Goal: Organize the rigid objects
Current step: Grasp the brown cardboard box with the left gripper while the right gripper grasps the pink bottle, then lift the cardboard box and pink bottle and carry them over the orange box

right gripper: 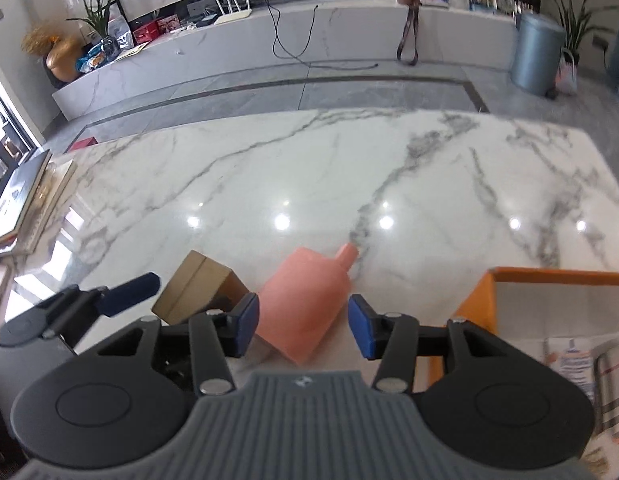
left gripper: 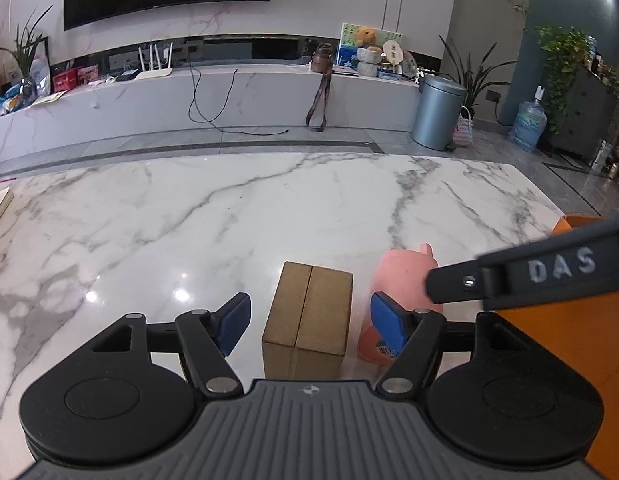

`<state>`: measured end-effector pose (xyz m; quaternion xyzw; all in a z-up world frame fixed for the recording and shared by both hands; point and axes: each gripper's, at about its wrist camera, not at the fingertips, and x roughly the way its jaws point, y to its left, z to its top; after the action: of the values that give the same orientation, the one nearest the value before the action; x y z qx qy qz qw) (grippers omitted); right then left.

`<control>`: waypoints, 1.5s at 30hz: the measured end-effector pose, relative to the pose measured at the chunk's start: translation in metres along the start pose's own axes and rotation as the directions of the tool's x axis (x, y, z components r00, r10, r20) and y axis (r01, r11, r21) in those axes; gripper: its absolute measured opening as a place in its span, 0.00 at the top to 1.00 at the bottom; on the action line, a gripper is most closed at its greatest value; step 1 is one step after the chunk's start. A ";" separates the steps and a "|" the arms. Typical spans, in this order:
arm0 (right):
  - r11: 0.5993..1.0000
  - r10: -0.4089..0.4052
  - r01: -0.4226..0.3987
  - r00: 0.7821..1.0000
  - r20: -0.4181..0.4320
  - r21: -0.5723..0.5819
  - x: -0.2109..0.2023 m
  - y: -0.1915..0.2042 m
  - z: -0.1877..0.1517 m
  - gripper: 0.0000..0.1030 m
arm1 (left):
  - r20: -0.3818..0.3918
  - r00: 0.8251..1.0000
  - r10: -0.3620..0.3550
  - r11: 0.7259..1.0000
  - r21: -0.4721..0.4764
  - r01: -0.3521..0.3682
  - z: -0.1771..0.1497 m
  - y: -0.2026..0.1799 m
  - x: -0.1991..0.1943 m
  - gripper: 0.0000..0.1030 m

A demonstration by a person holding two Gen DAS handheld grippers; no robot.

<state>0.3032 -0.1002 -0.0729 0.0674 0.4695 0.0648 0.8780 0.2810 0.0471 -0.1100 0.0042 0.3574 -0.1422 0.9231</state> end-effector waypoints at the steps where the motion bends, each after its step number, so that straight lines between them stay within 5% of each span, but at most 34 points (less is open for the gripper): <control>1: 1.000 -0.007 0.007 1.000 -0.005 0.011 0.004 0.001 0.002 0.48 | 0.004 1.000 -0.004 1.000 0.003 0.004 0.000 0.000 0.002 0.27; 3: 0.999 -0.015 0.015 1.000 -0.013 0.035 0.010 0.001 0.004 0.39 | -0.002 1.000 -0.016 1.000 0.006 0.016 0.000 0.001 0.005 0.32; 12: 0.993 -0.026 0.033 0.998 -0.064 0.117 0.041 -0.004 0.013 0.40 | 0.004 1.000 -0.022 0.999 0.044 0.022 -0.003 -0.005 0.012 0.43; 23: 0.997 -0.017 0.024 0.995 -0.096 0.075 0.056 0.002 0.011 0.42 | -0.033 0.999 -0.024 0.999 0.021 0.025 -0.007 -0.003 0.023 0.49; 32: 1.000 0.001 -0.001 0.987 -0.163 -0.001 0.045 0.006 -0.004 0.42 | -0.170 0.985 0.039 0.998 0.049 -0.031 -0.012 -0.009 0.019 0.50; 45: 1.000 -0.016 0.012 0.981 -0.193 -0.020 0.062 0.007 -0.006 0.46 | -0.137 0.988 0.065 0.995 0.088 -0.053 -0.016 -0.014 0.025 0.49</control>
<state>0.3316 -0.0821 -0.1254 0.0493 0.5524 0.0693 0.8293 0.2844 0.0294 -0.1366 0.0635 0.4144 -0.1291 0.8986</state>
